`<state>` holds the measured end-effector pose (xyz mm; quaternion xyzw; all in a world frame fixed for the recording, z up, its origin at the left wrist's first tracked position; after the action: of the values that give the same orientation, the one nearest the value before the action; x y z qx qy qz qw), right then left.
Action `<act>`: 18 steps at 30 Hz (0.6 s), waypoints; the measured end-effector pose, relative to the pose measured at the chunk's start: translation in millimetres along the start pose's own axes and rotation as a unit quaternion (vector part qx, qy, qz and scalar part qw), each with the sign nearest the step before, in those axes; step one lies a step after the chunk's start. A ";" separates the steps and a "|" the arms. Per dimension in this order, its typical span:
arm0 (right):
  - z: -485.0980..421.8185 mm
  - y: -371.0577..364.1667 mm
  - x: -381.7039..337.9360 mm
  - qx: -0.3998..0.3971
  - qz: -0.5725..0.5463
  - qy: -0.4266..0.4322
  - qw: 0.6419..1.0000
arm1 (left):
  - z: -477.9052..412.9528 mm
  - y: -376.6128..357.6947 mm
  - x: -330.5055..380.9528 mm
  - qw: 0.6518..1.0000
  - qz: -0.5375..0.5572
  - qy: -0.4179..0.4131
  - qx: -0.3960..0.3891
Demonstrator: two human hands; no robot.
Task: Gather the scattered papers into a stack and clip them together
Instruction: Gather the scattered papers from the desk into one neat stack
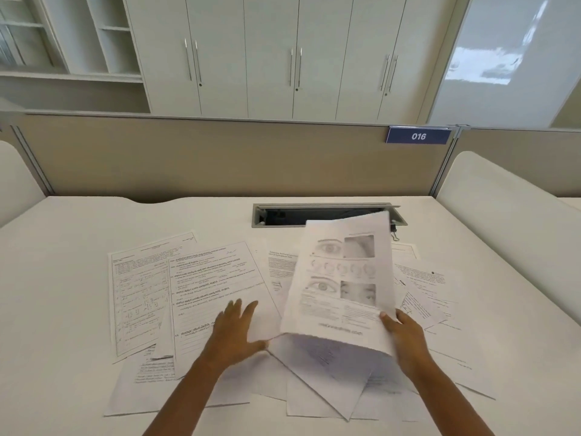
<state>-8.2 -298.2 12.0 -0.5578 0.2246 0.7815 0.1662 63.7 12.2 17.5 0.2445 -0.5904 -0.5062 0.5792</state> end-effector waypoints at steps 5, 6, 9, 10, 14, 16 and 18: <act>-9.4 16.1 5.9 0.005 -0.039 -0.032 0.999 | 4.8 -5.7 -22.0 0.997 -0.077 -0.012 0.012; -9.1 16.7 7.1 0.001 -0.038 -0.036 0.999 | 6.0 -2.3 -21.3 0.995 -0.088 -0.035 0.032; -6.9 15.8 11.0 -0.011 -0.050 -0.054 0.997 | 9.4 5.2 -13.1 0.992 -0.050 -0.102 0.052; -5.8 15.5 11.2 -0.011 -0.054 -0.057 0.997 | 12.2 9.3 -9.9 0.987 -0.056 -0.132 0.073; -0.7 15.2 11.8 -0.017 -0.057 -0.062 0.996 | 15.9 28.4 -12.6 0.983 0.073 -0.115 0.120; 2.2 15.6 13.8 -0.018 -0.043 -0.064 0.997 | 15.3 38.5 -16.8 0.977 0.139 -0.072 0.142; 4.6 14.3 15.2 -0.020 -0.019 -0.060 0.998 | 18.0 53.9 -17.2 0.958 0.162 -0.052 0.230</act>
<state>-24.1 -307.7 1.2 -0.5171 0.1875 0.8149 0.1827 66.6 52.8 60.8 0.2459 -0.7521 -0.2681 0.5496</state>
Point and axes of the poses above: each hand's wrist, its own z-axis away from the middle knuckle, its own y-axis out of the back of the hand, x = y × z, the point moved 7 cm from there along -z, towards the middle knuckle, and after that the axes turned 7 degrees about z, right-handed, at the moved point
